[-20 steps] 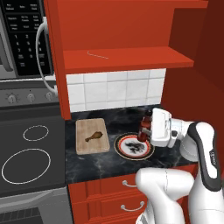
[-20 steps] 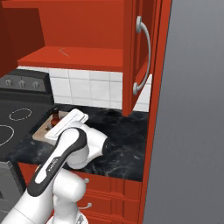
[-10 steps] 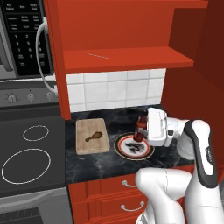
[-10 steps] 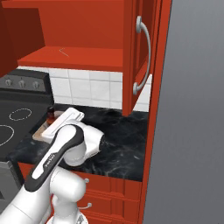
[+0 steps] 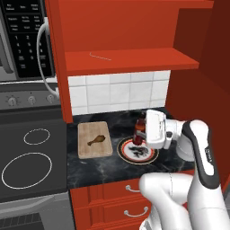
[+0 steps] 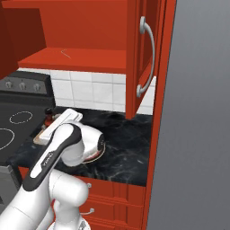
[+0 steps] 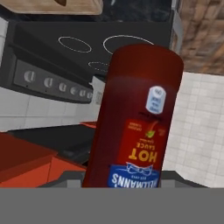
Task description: Pick the chicken drumstick from the plate and place it on the cutting board. Then pick the condiment bottle from the cabinet and place it next to the cutting board.
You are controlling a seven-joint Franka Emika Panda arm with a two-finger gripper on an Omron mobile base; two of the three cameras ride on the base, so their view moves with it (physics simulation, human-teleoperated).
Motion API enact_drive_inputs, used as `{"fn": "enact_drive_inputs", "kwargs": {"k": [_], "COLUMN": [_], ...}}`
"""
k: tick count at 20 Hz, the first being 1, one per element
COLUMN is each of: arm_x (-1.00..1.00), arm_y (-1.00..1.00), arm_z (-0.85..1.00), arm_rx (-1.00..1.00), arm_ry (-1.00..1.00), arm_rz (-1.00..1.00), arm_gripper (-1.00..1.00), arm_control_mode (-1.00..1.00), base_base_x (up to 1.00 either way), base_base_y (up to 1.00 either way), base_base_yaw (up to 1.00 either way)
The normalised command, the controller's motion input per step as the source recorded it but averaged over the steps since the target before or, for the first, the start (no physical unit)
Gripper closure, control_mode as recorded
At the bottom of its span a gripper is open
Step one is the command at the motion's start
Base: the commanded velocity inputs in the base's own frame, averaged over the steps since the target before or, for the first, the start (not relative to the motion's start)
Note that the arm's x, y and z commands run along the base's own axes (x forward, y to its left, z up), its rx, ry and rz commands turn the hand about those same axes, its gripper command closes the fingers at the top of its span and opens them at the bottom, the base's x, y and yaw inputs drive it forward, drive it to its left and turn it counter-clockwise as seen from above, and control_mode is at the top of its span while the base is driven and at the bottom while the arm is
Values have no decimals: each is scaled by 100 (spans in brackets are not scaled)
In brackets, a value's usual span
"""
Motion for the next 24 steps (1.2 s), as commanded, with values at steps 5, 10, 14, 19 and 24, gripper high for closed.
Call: {"fn": "enact_drive_inputs", "kwargs": {"k": [5, 10, 14, 19, 24], "arm_x": [25, 29, 28, 26, 9], "arm_y": [0, 0, 0, 0, 0], "arm_z": [-16, -14, -14, -13, -4], "arm_rx": [2, 4, 5, 3, 0], "arm_ry": [-1, 0, 0, 0, 0], "arm_rz": [0, 0, 0, 0, 0], "arm_gripper": [100, 100, 100, 100, 100], "arm_control_mode": [-100, -100, -100, -100, -100], "base_base_x": [0, 0, 0, 0, 0], "base_base_y": [0, 0, 0, 0, 0], "base_base_yaw": [0, 0, 0, 0, 0]}}
